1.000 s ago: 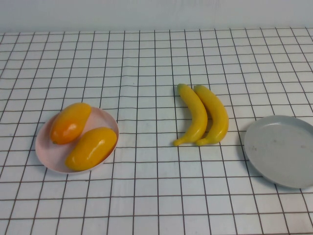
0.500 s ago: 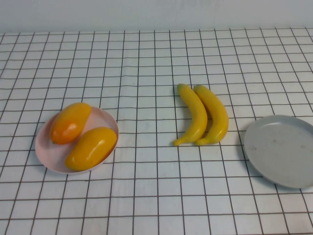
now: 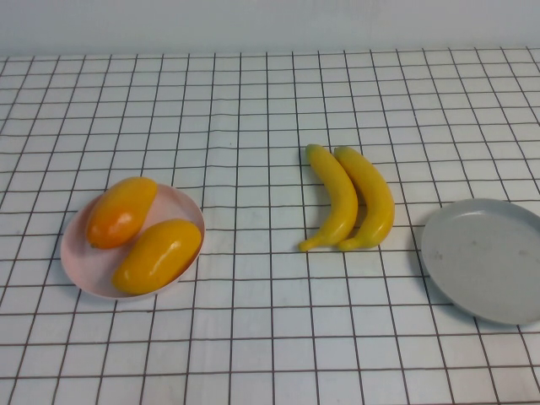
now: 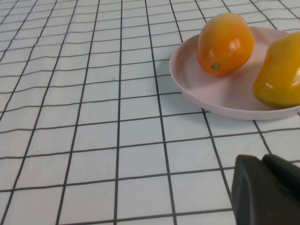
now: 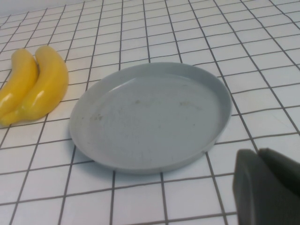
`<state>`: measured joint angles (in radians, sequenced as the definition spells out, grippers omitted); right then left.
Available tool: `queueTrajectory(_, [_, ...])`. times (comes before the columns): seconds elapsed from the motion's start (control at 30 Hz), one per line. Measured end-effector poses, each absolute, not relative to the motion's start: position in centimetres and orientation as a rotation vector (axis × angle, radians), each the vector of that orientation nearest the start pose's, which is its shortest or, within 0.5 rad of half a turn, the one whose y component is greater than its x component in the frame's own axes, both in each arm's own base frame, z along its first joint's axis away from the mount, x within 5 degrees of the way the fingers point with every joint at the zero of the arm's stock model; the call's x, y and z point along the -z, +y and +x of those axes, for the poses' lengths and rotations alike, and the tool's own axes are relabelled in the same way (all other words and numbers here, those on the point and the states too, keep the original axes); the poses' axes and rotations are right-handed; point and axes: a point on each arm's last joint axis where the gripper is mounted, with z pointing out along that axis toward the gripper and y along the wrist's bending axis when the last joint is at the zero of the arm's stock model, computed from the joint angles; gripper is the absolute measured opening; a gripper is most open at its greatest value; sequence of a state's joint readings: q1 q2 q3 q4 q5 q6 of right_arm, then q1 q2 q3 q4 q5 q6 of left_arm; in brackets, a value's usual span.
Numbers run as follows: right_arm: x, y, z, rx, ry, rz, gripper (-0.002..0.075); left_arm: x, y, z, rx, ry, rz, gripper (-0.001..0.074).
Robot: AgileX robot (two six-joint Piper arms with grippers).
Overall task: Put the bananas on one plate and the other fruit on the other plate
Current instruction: Put another type of fruit in the right plate
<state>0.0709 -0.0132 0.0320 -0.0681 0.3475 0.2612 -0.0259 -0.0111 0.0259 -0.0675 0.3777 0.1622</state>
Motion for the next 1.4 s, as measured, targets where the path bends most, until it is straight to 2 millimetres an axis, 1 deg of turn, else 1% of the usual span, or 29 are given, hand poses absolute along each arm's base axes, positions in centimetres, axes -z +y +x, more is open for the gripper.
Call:
queueTrajectory(0.5, [-17.2, 0.2, 5.3, -0.165, 1.848, 0.133, -0.0016, -17.1, -0.4, 5.2, -0.025, 1.871, 0.133, 0.0000])
queueTrajectory(0.57, [-17.2, 0.2, 5.3, -0.195, 1.845, 0.156, -0.0016, -17.1, -0.4, 5.2, -0.025, 1.871, 0.133, 0.0000])
queueTrajectory(0.63, [-17.5, 0.6, 5.4, -0.345, 1.807, 0.269, -0.0016, -17.1, -0.4, 5.2, -0.025, 1.871, 0.133, 0.0000])
queueTrajectory(0.73, [-18.3, 1.3, 5.5, -0.713, 1.685, 0.549, -0.0017, -17.1, -0.4, 5.2, -0.025, 1.871, 0.133, 0.0000])
queueTrajectory(0.8, [-18.8, 1.6, 5.5, -0.919, 1.607, 0.711, -0.0017, -17.1, -0.4, 5.2, -0.025, 1.871, 0.133, 0.0000])
queueTrajectory(0.83, [-18.9, 1.6, 5.5, -0.998, 1.575, 0.775, -0.0017, -17.1, -0.4, 5.2, -0.025, 1.871, 0.133, 0.0000])
queueTrajectory(0.93, [-19.1, 1.8, 5.4, -1.100, 1.539, 0.853, -0.0016, -17.1, -0.4, 5.2, -0.025, 1.871, 0.133, 0.0000])
queueTrajectory(1.1, [-19.0, 2.0, 5.4, -1.142, 1.553, 0.876, -0.0016, -17.1, -0.4, 5.2, -0.025, 1.871, 0.133, 0.0000])
queueTrajectory(1.23, [-18.6, 2.4, 5.2, -1.153, 1.617, 0.858, -0.0016, -17.1, -0.4, 5.2, -0.025, 1.871, 0.133, 0.0000])
queueTrajectory(1.4, [-18.0, 3.0, 4.9, -1.052, 1.760, 0.683, -0.0016, -17.1, -0.4, 5.2, -0.025, 1.871, 0.133, 0.0000])
